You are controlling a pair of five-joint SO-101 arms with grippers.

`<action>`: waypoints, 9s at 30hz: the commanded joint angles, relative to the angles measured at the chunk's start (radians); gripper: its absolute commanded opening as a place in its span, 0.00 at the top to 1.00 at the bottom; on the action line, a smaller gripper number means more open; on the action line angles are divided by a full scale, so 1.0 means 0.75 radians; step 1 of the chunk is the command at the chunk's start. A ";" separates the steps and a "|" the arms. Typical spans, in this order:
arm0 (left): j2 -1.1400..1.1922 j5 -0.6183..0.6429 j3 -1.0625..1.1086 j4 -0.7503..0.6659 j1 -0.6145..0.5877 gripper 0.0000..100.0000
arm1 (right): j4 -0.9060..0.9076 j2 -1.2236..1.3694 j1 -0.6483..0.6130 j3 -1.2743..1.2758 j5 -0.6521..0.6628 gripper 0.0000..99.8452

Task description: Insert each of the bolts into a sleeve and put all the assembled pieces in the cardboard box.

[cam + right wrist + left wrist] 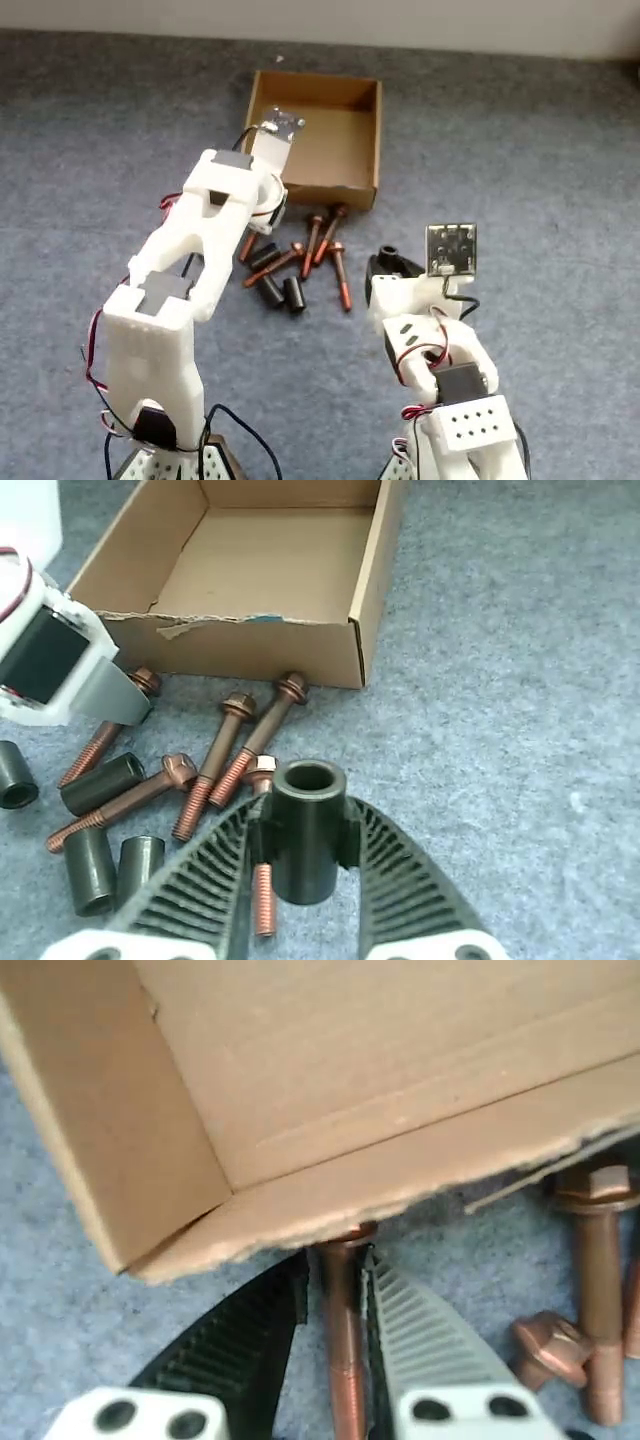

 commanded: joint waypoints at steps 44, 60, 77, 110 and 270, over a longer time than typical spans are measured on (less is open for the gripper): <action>-2.560 0.440 1.210 -0.362 0.224 1.00 | 0.091 -0.707 -0.629 0.167 -0.002 1.00; -2.978 0.438 1.521 -0.466 0.406 1.00 | -0.232 -0.686 -0.817 0.189 0.248 1.00; -3.119 0.436 1.589 -0.407 0.463 1.00 | -0.255 -0.686 -0.711 0.181 0.239 1.00; -3.119 0.340 1.699 -0.378 0.463 1.00 | -0.253 -0.686 -0.701 0.179 0.243 1.00; -3.121 0.151 2.239 -0.237 -0.308 0.99 | 0.744 2.108 -0.525 -1.621 0.006 0.93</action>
